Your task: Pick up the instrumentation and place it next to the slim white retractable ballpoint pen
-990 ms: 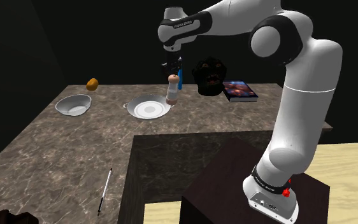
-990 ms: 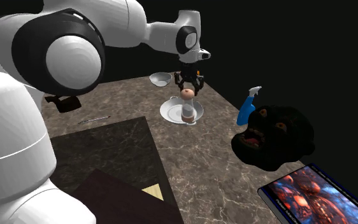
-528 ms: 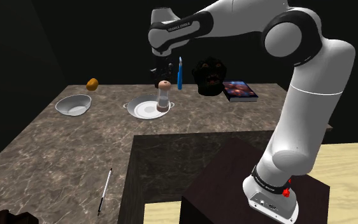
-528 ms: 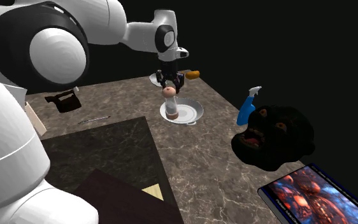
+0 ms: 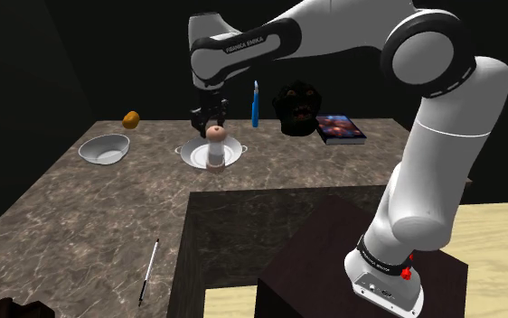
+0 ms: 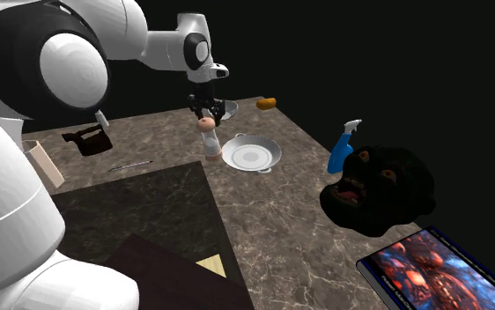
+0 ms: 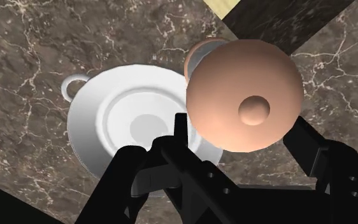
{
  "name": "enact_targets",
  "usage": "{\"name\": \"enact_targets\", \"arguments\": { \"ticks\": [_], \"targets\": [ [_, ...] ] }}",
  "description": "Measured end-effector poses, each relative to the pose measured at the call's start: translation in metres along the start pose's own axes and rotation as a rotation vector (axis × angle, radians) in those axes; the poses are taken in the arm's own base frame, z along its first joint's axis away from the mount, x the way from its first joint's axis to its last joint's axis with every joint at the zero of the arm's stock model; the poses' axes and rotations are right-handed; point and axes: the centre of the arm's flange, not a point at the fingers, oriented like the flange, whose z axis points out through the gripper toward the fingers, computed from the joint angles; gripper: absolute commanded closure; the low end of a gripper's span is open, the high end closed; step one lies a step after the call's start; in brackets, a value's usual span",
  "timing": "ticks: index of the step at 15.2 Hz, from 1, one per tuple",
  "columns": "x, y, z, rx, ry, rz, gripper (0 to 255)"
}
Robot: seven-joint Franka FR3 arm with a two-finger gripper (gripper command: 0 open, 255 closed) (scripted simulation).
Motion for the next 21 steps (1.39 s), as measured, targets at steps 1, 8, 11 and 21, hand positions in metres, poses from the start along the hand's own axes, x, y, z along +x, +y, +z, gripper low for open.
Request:
{"name": "enact_targets", "arguments": {
  "ticks": [1, 8, 11, 21],
  "targets": [
    [-0.002, -0.013, -0.001, 0.000, 0.000, 0.000, 255],
    [-0.027, -0.102, -0.005, 0.000, 0.000, 0.000, 255],
    [-0.038, -0.140, -0.007, 0.000, 0.001, 0.000, 255],
    [-0.065, -0.269, -0.010, 0.000, 0.000, 0.000, 255]
  ]
}}
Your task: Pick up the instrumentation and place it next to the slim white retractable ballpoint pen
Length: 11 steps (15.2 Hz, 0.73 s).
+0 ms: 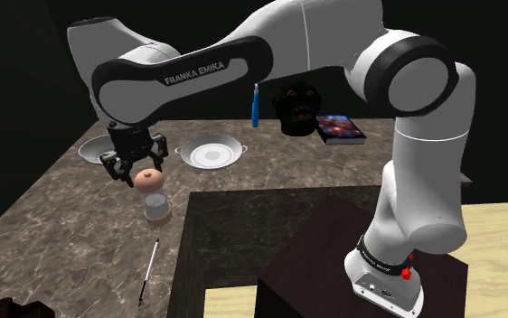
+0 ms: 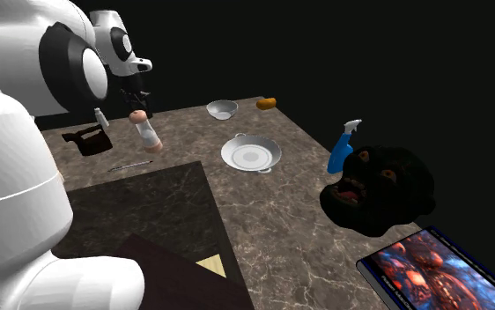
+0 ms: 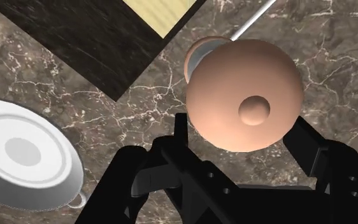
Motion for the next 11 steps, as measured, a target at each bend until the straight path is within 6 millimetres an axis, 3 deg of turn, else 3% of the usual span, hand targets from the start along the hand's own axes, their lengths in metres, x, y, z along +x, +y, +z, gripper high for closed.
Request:
{"name": "enact_targets", "arguments": {
  "ticks": [11],
  "targets": [
    [-0.033, -0.140, 0.000, 0.000, 0.000, 0.000, 255]
  ]
}}
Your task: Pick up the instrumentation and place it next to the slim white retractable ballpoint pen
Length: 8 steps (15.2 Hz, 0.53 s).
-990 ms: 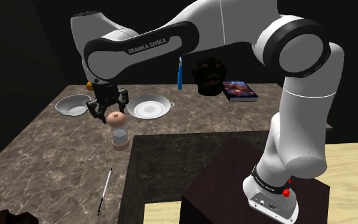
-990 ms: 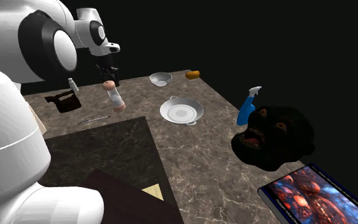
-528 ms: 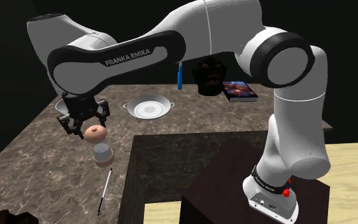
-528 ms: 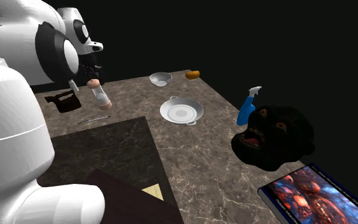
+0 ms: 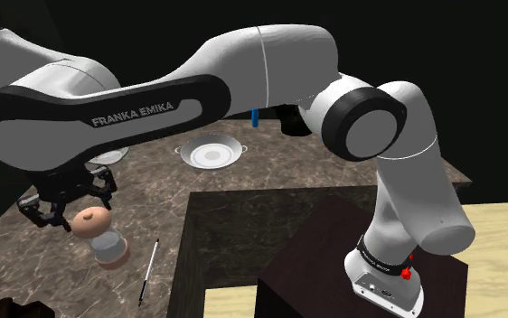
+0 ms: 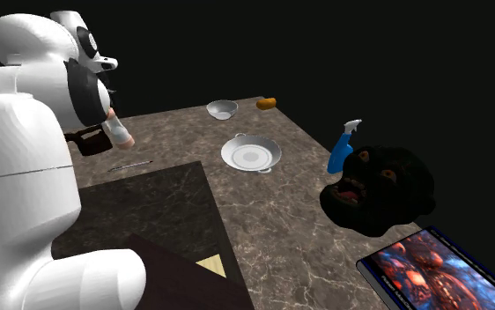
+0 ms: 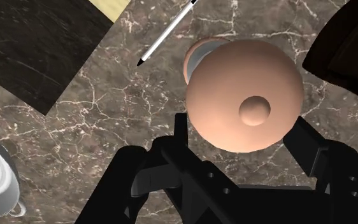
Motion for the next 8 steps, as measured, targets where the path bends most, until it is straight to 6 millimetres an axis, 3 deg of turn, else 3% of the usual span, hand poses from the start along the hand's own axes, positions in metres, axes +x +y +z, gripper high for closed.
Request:
{"name": "enact_targets", "arguments": {
  "ticks": [3, 8],
  "targets": [
    [-0.009, -0.041, -0.001, 0.000, 0.000, 0.000, 255],
    [-0.013, -0.048, 0.022, -0.001, -0.001, 0.001, 255]
  ]
}}
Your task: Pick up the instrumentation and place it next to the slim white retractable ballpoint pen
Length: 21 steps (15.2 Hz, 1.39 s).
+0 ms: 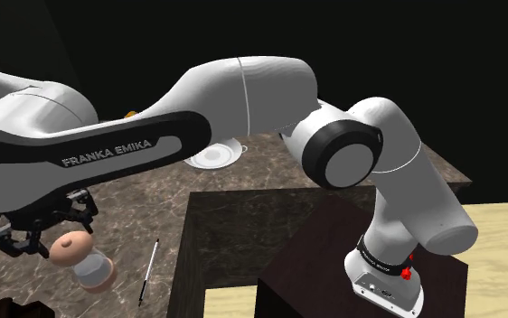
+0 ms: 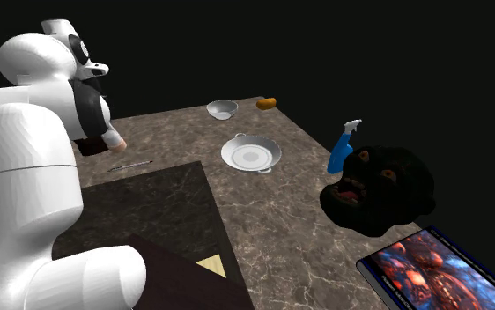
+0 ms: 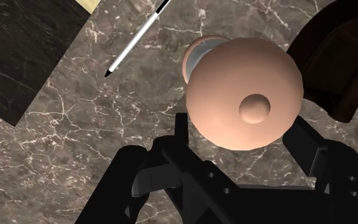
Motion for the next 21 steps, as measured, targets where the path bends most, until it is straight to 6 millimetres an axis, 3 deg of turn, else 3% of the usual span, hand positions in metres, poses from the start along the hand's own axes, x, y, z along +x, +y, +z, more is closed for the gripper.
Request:
{"name": "enact_targets", "arguments": {
  "ticks": [7, 14, 15, 21],
  "targets": [
    [-0.003, 0.000, 0.037, 0.000, 0.000, 0.001, 255],
    [-0.003, -0.001, 0.042, 0.000, 0.000, 0.000, 255],
    [-0.003, -0.001, 0.042, 0.000, 0.000, 0.000, 0],
    [-0.003, -0.001, 0.042, 0.001, 0.001, 0.000, 0]
  ]
}}
